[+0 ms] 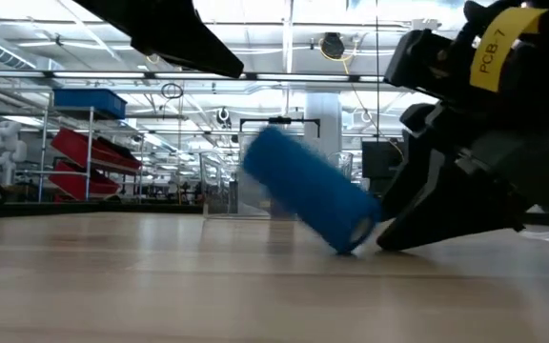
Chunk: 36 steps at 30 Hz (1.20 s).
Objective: Roll bandage
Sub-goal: Roll the blue bandage, then prepare the transparent zip bag
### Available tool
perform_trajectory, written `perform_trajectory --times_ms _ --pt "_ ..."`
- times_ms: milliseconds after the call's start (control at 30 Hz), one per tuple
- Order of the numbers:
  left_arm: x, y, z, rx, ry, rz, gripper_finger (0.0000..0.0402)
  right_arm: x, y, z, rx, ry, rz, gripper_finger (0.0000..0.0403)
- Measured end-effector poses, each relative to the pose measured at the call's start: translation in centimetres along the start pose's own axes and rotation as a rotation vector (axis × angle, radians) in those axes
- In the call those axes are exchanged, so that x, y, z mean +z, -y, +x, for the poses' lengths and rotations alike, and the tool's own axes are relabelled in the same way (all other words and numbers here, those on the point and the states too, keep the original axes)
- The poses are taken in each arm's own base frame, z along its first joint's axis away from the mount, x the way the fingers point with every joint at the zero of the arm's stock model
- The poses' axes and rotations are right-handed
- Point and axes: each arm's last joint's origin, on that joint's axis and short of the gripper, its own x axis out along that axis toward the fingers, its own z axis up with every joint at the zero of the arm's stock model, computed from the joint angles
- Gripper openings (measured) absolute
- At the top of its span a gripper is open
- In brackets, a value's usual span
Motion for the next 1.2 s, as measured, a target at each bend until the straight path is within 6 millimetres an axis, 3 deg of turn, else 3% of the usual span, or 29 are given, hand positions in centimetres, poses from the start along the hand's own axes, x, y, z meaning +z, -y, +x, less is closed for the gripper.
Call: perform_trajectory --times_ms 367,800,1033,1200 --pt "-0.1 0.0 0.0 0.004 -0.01 0.004 0.0113 1.6 0.0 -2.7 -0.068 -0.175 -0.041 0.0202" --pt "-0.2 0.0 0.0 0.005 -0.012 0.003 0.0113 -1.0 1.3 -9.6 -0.261 -0.247 -0.014 0.0185" --pt "-0.2 0.1 0.0 -0.016 -0.017 0.006 0.0113 -1.6 1.3 -11.8 -0.12 -0.404 -0.004 0.0183" --pt "-1.2 0.3 -0.6 -0.085 -0.124 0.058 0.0113 -2.0 1.8 -12.0 -0.051 -0.414 0.041 0.0183"
